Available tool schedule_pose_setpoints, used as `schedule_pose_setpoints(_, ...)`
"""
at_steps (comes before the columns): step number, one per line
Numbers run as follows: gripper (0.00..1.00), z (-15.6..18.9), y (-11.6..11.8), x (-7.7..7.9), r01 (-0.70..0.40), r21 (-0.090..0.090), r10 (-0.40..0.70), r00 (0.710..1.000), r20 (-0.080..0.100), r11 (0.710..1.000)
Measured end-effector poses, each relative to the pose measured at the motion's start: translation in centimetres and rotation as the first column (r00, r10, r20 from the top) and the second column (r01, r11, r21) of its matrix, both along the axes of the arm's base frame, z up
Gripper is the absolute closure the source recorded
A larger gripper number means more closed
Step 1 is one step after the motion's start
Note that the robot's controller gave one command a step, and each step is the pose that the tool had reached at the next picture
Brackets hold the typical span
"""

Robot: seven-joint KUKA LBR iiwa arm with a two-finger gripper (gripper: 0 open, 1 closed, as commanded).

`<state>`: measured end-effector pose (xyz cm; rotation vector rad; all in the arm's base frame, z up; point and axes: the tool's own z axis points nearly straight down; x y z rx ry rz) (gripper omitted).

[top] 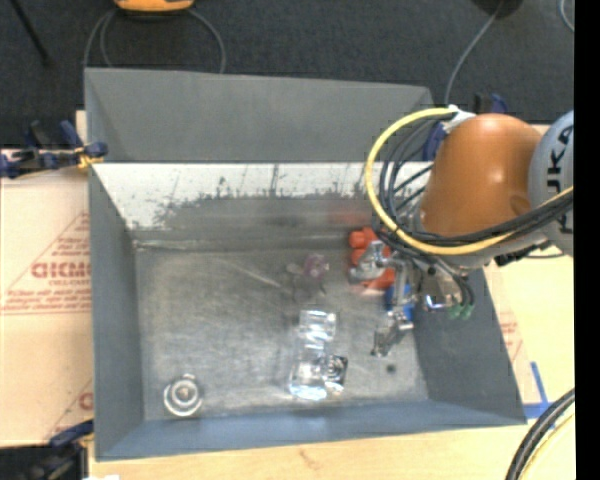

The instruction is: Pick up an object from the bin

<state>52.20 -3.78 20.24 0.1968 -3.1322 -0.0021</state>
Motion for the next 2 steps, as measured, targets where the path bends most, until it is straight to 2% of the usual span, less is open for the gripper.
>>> schedule_pose_setpoints(1, 0.0, -11.4, 6.0, 1.1, -0.548, -0.002, 0.548, 0.836, 0.003, 0.836)
schedule_pose_setpoints(2, 0.0, -12.6, 3.9, 2.2, -0.8, -0.004, 0.799, 0.601, 0.015, 0.601)
